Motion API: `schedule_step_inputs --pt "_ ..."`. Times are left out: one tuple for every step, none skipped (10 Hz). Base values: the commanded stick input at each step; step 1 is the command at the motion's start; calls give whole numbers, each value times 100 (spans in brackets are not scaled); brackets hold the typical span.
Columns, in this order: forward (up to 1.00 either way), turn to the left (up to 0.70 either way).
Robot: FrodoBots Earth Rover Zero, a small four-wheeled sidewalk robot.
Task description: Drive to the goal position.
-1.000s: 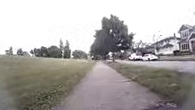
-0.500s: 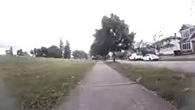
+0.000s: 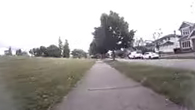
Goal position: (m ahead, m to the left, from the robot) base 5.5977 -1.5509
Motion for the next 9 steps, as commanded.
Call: schedule_step_inputs --pt "70 0" --pt "70 0" --pt "70 0" --pt "70 0" --pt "70 0" --pt "70 0" --pt "70 0" --pt "70 0" --pt "70 0"
